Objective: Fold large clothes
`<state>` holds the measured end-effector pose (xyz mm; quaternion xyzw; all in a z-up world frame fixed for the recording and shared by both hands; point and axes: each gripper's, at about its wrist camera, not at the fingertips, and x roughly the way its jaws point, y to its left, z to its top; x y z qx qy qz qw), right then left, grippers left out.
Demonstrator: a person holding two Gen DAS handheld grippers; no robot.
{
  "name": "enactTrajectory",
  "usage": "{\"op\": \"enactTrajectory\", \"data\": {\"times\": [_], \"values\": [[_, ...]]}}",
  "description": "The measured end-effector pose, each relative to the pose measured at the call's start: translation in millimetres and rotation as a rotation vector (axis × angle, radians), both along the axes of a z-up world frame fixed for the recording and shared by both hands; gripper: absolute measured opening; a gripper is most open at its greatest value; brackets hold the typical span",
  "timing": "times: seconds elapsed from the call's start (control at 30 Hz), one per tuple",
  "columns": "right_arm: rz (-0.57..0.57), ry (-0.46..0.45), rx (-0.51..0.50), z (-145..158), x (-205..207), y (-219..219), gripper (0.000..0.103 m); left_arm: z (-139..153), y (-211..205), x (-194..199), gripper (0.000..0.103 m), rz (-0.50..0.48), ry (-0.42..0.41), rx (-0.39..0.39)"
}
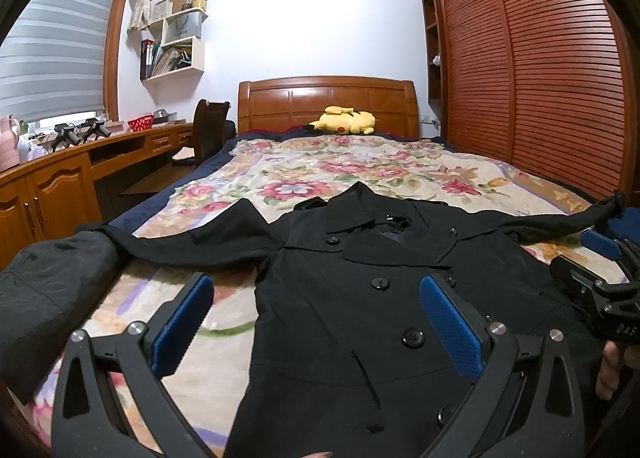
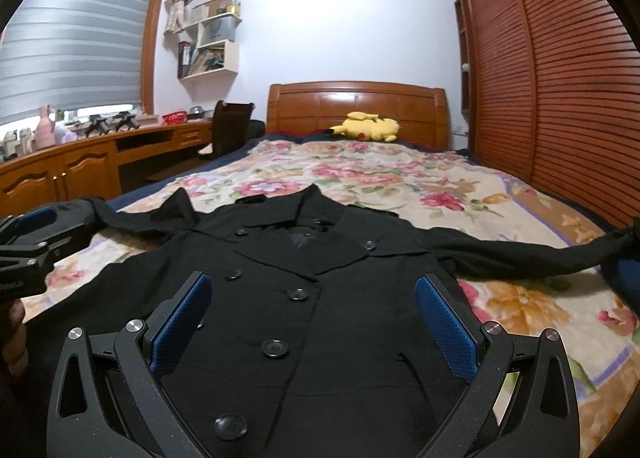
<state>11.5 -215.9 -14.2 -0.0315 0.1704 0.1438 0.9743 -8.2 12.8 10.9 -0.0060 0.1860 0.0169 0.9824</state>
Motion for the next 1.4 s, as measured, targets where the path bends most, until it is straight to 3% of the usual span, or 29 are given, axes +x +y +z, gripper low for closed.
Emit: {"op": "enactTrajectory", "data": {"times": [0.57,0.77,1.4], "values": [[0.106,0.034,-0.011,4,5,42,0.103,10,49,10,0.103,0.034,0.078,0.007],[0.129,0.031,-0.026,6,11,56,0.103,3,70,19,0.103,0.068,0.114,0.044],[0.254,0.091,-0.08,16,75,128,0.103,-30,163,108,0.103,0.083,0.278,-0.026]]}}
